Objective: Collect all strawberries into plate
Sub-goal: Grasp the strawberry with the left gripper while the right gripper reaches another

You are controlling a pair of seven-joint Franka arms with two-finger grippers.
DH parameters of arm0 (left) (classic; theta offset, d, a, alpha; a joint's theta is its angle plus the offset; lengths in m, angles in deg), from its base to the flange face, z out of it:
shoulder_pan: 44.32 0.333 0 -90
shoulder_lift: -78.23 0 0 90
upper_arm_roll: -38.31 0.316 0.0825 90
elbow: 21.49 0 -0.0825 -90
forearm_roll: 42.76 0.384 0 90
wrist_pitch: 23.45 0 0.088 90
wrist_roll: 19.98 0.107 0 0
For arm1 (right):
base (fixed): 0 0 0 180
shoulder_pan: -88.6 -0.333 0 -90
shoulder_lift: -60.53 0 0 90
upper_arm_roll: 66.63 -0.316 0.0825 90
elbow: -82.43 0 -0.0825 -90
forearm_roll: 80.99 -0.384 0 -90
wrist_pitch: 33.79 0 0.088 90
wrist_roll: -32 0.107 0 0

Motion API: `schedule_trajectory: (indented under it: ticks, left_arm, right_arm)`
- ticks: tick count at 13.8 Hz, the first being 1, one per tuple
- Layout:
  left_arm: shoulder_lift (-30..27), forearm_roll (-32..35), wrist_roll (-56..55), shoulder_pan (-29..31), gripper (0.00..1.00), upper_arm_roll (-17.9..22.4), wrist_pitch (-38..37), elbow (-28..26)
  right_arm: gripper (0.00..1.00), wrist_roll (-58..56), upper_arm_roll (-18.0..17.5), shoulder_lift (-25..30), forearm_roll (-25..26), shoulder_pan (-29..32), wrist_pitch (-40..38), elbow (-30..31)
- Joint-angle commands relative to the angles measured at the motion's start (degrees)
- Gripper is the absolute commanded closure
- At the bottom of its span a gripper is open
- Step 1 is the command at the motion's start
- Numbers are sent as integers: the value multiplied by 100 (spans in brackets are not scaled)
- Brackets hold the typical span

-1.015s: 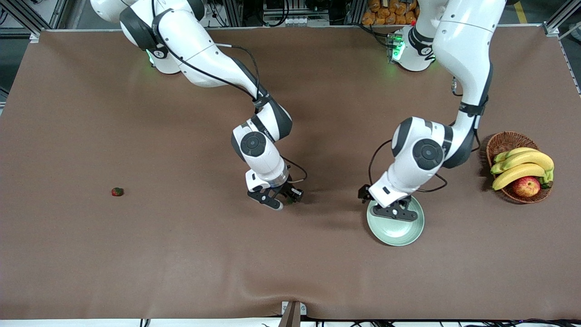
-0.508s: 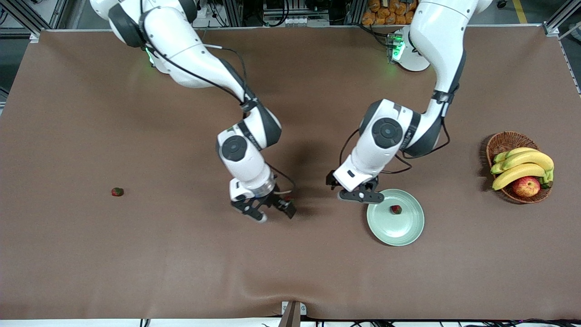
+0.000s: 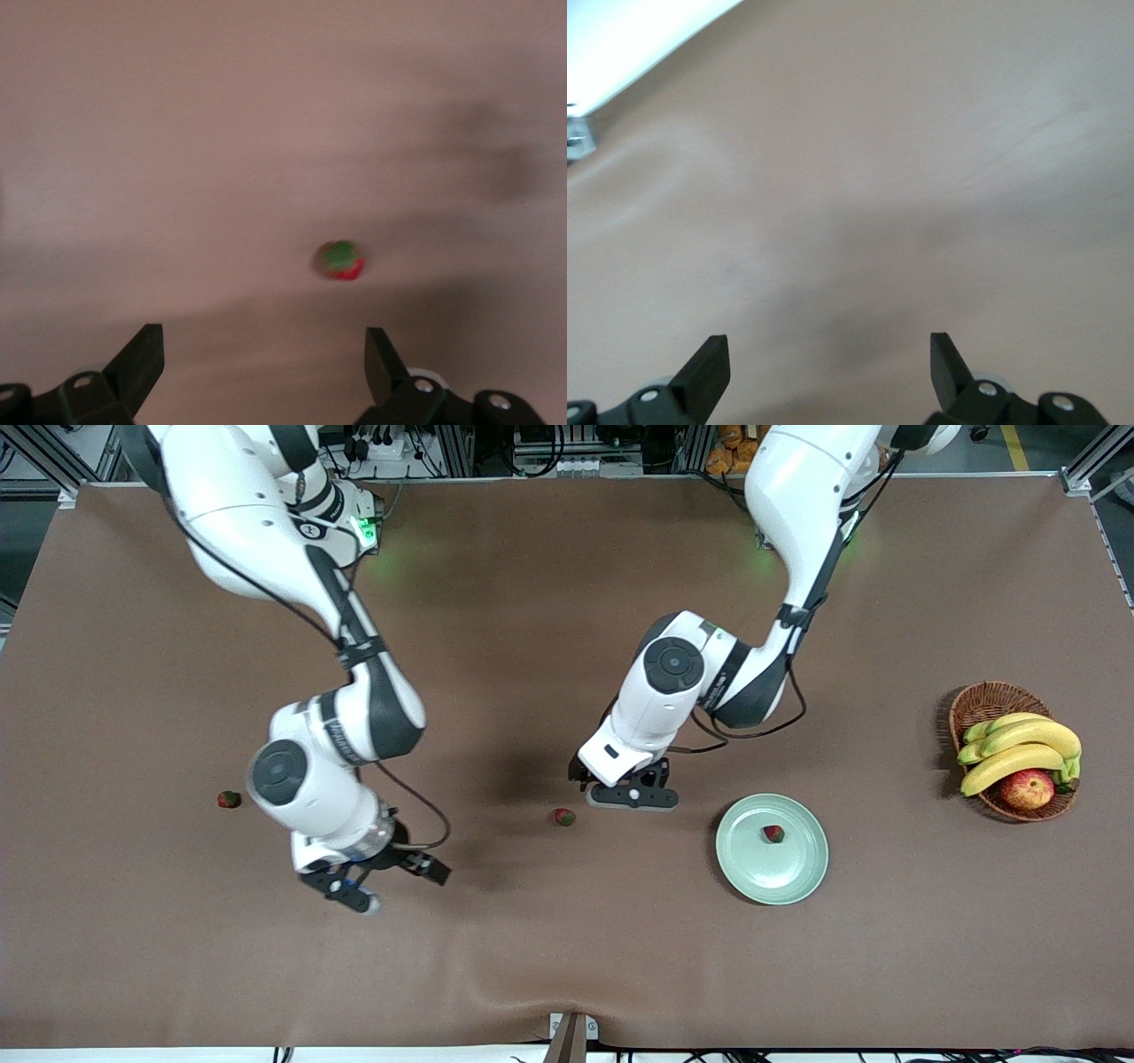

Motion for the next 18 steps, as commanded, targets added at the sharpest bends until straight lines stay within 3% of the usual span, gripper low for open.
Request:
schedule_trajectory:
  ticks: [1,6,13,15,18]
  left_arm:
    - [527,33,-159,-89,0,23,592,409]
    - [1336,68,-71,-237,0,31,1955,479]
    - [1434,86,-71,-379,0,49,2098,488]
    - [1425,86,156,-370,14,67,2098,488]
    - [1539,86,272,-379,20,67,2159,602]
  right_arm:
    - [0,-848,-69,577,63,591,-491,636]
    - [0,-2003,19,1149,81,1997,-562,1832]
    - [0,-1941,739,1089,222,2043,-370,2509]
    - [0,-1932,740,1088,222,2043,33,2859]
    - [0,-1941,740,1053,222,2043,824,3326]
